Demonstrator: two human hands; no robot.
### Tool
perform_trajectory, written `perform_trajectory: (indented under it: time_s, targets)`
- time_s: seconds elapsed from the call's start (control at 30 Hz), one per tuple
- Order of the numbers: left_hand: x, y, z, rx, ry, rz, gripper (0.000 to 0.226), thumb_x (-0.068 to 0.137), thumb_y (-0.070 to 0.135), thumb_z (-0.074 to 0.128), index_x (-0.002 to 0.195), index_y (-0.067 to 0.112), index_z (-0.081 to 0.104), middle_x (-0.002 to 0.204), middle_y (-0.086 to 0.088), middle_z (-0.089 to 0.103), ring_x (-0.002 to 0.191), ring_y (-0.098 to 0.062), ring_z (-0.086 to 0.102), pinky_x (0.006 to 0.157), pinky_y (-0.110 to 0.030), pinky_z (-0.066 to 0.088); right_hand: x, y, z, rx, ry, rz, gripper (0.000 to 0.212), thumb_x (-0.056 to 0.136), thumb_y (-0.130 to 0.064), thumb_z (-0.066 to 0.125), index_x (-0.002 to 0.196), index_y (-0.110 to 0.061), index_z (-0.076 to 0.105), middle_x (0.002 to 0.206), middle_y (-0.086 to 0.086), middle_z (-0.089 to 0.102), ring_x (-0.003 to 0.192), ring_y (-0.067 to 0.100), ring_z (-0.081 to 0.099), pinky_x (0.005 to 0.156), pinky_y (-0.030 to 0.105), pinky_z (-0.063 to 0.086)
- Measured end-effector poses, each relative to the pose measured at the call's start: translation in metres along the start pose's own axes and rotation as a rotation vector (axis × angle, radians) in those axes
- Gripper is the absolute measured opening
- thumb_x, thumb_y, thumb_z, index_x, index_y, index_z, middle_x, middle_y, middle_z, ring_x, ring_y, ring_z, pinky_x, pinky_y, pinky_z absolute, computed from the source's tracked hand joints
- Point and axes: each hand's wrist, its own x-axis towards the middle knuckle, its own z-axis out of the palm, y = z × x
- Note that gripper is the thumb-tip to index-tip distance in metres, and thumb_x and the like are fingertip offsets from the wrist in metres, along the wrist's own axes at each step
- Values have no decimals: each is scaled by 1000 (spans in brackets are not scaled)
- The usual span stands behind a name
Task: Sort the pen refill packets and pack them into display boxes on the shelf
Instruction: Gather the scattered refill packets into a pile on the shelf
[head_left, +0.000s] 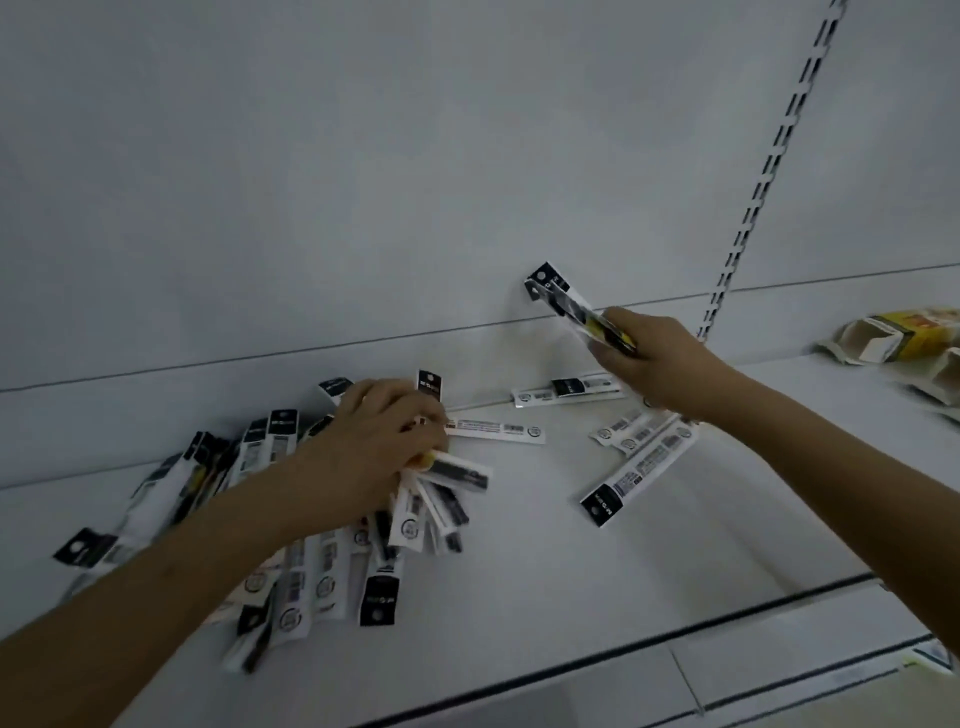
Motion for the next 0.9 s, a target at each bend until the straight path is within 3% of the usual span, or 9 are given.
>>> perform_trajectory:
  time_s: [0.13, 0.27, 0.37, 0.47, 0.53, 0.63, 0.7, 0.8, 0.9]
  targets:
    - [-39, -18, -4, -68, -206, -90, 48, 67, 12, 64, 110, 31, 56, 137, 1, 48, 131, -24, 29, 102, -54, 36, 11, -56, 20, 282, -222, 108, 18, 94, -23, 61, 93, -6, 61, 69, 0, 72, 53, 14, 63, 51, 23, 53]
    - [-67, -29, -12, -193, -305, -200, 48, 80, 42, 56, 126, 52, 47, 149, 21, 30, 140, -4, 5, 112, -38, 14, 19, -104, 63, 816, -442, 301, 3, 88, -1, 64, 90, 1, 63, 69, 9, 72, 59, 18, 70, 55, 26, 56]
    - [-79, -40, -22, -231, -323, -248, 60, 76, 57, 49, 135, 53, 41, 154, 20, 25, 140, 0, 1, 111, -41, 12, 25, -131, 95, 972, -586, 347, 12, 89, -3, 66, 100, 1, 65, 80, 9, 74, 67, 15, 70, 63, 25, 58]
    - [-87, -49, -29, -193, -351, -330, 77, 71, 67, 47, 144, 46, 33, 157, 15, 20, 142, -7, 5, 113, -40, 11, 33, -133, 111, 862, -640, 339, 66, 83, -23, 76, 136, 0, 46, 126, 14, 63, 103, 19, 67, 93, 32, 55]
    - [-90, -50, -32, -158, -363, -410, 88, 65, 80, 40, 145, 43, 33, 156, 13, 21, 141, -10, 9, 116, -40, 14, 35, -119, 110, 620, -539, 307, 85, 81, -44, 74, 146, -5, 36, 142, 11, 51, 117, 21, 59, 104, 35, 46]
    - [-91, -53, -35, -131, -318, -506, 96, 60, 87, 52, 140, 37, 39, 148, 9, 32, 136, -11, 18, 115, -43, 24, 40, -83, 101, 79, -319, 96, 61, 87, -50, 64, 135, -14, 52, 132, 4, 57, 105, 15, 56, 93, 26, 43]
    - [-89, -54, -38, -95, -314, -542, 90, 68, 74, 67, 143, 34, 38, 150, 6, 29, 137, -14, 17, 113, -42, 24, 40, -62, 100, -158, -316, -13, 52, 88, -44, 67, 131, -16, 55, 126, 6, 59, 94, 14, 53, 85, 25, 42]
    - [-82, -47, -45, -41, -295, -529, 79, 84, 45, 65, 151, 31, 25, 156, 0, 18, 139, -15, 7, 114, -46, 21, 35, -46, 106, -276, -362, -70, 39, 83, -42, 71, 114, -21, 61, 109, 0, 61, 93, 15, 57, 83, 31, 49]
    - [-64, -16, -48, -128, -224, -407, 76, 76, 28, 43, 151, 32, 26, 155, 6, 20, 140, -13, 8, 113, -38, 15, 27, -43, 113, -237, -306, -33, 26, 83, -44, 68, 95, -22, 61, 88, -6, 63, 82, 15, 61, 73, 34, 54]
